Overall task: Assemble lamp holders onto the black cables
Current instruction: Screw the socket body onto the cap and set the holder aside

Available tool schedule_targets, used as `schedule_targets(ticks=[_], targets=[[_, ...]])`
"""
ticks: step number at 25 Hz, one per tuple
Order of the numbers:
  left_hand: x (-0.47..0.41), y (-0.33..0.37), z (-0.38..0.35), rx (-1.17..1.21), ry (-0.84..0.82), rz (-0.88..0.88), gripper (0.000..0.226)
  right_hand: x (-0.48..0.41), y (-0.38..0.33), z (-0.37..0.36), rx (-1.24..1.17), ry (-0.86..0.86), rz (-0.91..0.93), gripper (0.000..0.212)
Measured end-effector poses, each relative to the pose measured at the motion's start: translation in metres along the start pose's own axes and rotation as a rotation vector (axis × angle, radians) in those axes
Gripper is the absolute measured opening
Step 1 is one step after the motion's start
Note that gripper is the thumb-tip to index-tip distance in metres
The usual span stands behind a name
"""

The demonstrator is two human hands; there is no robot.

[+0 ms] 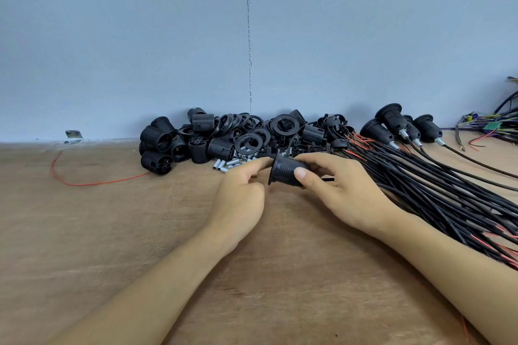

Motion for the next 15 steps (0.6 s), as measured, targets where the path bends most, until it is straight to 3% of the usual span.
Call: schedule_targets(ticks=[4,9,15], targets=[[0.000,0.001,0.003,0.018,0.037,-0.047,0.072,0.000,0.004,0.004,0.012,-0.025,-0.036,0.021],[0.003,-0.001,-0.002,-0.089,0.032,-0.047,0.075,0.001,0.012,0.015,-0.074,0.116,-0.098,0.017],[-0.002,-0.004,0.001,-0.053,-0.018,0.027,0.087,0.001,0.002,0.002,-0.026,0.008,-0.027,0.020]])
Point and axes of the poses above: each hand's wrist, its own x-axis away from the middle knuckle, its own z-axis out of the back of the hand, y = z × x, the point moved 5 cm from there along -x, towards the middle knuckle, and after that the axes turned 15 degrees about -y, right-handed, at the moved point
